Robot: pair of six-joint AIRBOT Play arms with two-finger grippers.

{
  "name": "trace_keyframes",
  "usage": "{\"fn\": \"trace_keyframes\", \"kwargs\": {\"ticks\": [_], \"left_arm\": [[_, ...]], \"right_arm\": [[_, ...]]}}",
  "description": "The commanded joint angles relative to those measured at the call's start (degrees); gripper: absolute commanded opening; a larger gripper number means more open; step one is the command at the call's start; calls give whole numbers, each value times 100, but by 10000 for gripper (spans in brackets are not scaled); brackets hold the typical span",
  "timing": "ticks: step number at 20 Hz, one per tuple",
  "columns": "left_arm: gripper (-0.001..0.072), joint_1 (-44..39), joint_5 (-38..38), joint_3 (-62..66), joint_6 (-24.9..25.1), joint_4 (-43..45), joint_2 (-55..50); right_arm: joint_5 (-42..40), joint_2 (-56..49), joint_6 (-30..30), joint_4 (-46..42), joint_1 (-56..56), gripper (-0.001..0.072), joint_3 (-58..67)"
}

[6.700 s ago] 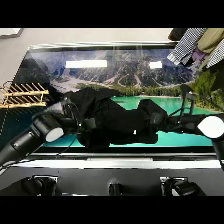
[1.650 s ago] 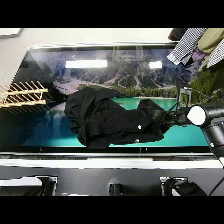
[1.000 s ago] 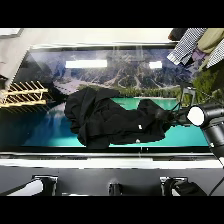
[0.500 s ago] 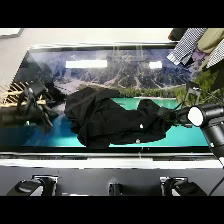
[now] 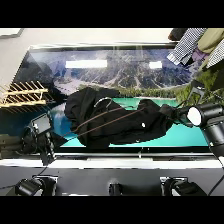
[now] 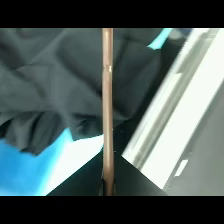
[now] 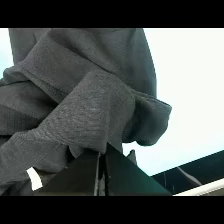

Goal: Fold the clothes and pants, and hang the long-sleeved shirts on hangers.

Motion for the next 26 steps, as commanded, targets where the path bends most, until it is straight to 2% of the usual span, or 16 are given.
{"fn": "trace_keyframes", "kwargs": {"ticks": [1, 7, 9, 12, 19, 22, 26], "left_arm": [[22, -341, -94, -44, -22, -264, 76], [22, -588, -61, -197, -24, -310, 7], [22, -647, 286, -334, -208, -315, -107], [22, -817, 946, -555, -214, -372, -393], [22, -1473, 1679, -581, -216, -501, -1425], [22, -1517, 2068, -581, -568, -492, -1718], [22, -1519, 2723, -577, -577, -505, -1834]], "right_arm": [[-24, -42, 120, -50, -2, 32, 4], [59, -26, 120, 50, -2, 32, 9], [203, 15, 118, 105, -2, 32, 9], [323, 129, 120, 166, -2, 32, 9], [389, 289, 157, 260, -2, 32, 9], [505, 420, 153, 321, -2, 32, 9], [748, 879, 157, 437, -2, 31, 9]]}}
